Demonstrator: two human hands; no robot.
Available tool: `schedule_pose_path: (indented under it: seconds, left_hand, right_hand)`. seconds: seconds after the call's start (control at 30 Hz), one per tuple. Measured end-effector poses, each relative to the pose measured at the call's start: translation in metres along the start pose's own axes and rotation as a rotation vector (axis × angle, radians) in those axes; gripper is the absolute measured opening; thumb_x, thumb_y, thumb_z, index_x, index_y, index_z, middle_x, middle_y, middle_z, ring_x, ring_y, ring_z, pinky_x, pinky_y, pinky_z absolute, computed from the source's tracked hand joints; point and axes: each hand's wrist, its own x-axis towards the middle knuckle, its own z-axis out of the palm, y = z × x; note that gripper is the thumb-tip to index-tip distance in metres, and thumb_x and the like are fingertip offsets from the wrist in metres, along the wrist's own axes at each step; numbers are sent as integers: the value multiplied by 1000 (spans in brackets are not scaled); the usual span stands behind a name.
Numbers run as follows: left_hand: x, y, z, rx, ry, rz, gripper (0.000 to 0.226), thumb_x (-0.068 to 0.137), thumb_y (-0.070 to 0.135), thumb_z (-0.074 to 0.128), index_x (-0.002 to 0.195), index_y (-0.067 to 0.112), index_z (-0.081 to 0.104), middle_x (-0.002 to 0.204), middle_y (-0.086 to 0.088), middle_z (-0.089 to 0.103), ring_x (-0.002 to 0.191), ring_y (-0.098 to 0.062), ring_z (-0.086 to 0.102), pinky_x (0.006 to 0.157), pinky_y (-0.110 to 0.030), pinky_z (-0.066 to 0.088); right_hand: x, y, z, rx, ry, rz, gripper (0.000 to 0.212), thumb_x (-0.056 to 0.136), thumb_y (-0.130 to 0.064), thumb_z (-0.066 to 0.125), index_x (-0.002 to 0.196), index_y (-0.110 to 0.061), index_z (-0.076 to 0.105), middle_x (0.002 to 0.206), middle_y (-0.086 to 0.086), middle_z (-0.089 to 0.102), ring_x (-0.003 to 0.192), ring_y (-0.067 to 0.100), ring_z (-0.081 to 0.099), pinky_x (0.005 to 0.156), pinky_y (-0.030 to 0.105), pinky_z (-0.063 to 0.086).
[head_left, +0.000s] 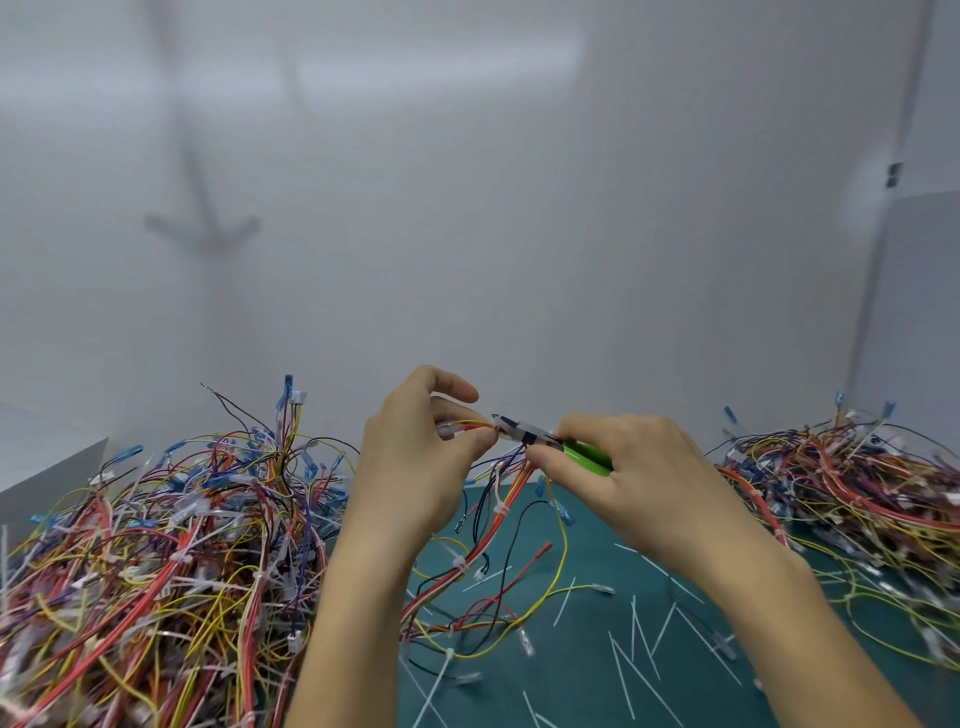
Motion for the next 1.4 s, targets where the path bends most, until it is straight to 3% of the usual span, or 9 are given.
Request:
schedule_pose_path:
  seconds: [0.63,0.73,0.9,1.03,1.17,1.27,1.33,1.4]
  left_hand:
    - [2,0,0,16,32,44,28,80,9,78,92,26,59,80,10,73,72,5,66,64,-7,48]
    - [3,-1,-1,-17,37,35,27,79,9,78,91,26,59,79,9,74,72,3,67,67,-13,50]
    - [3,-4,-3,-26,46,25,23,81,16,77,92,31,63,79,11,73,74,1,67,68,-18,48]
    - [1,-2,-4,-13,50,57,21,84,16,73,90,36,75,80,16,73,79,9,65,74,-14,50]
    - [0,1,-3,-35,69,68,18,84,16,73,87,33,77,82,17,75,83,9,66,82,-20,54]
    - [-1,2,-3,-43,95,78,17,84,16,73,86,33,77,82,16,75,83,8,67,81,-19,53]
    - [-2,4,-3,-45,104,87,17,84,17,72,86,33,77,82,16,75,82,8,67,79,-17,53]
    - [-2,5,-3,-53,107,102,17,84,17,73,87,33,77,82,16,75,83,7,68,77,-14,52]
  right_hand:
    - [0,-3,0,57,-17,42,52,81,-77,35,81,-29,58,56,-1,47,60,14,46,56,34,37]
    - [1,-8,2,134,-53,79,38,84,-72,38,71,-42,58,56,-7,50,57,14,42,55,31,34]
    - [1,-17,2,273,-27,146,57,89,-65,37,69,-15,58,63,8,60,62,24,55,67,40,49]
    - [3,-17,-2,469,-32,249,53,88,-62,46,68,-15,62,59,-1,67,51,12,58,66,39,52]
    - [4,-16,-1,620,-36,327,35,83,-50,67,72,-17,65,65,-2,72,51,12,59,61,39,56]
    - [4,-17,1,690,-46,361,23,83,-37,73,80,-15,65,70,-2,75,54,17,60,63,38,58]
    - [3,-17,3,733,-53,372,23,84,-33,74,83,-12,64,71,-2,75,56,23,61,60,33,56]
    - [3,-19,6,767,-69,373,25,84,-34,75,85,-12,64,73,-3,76,56,16,60,57,25,52]
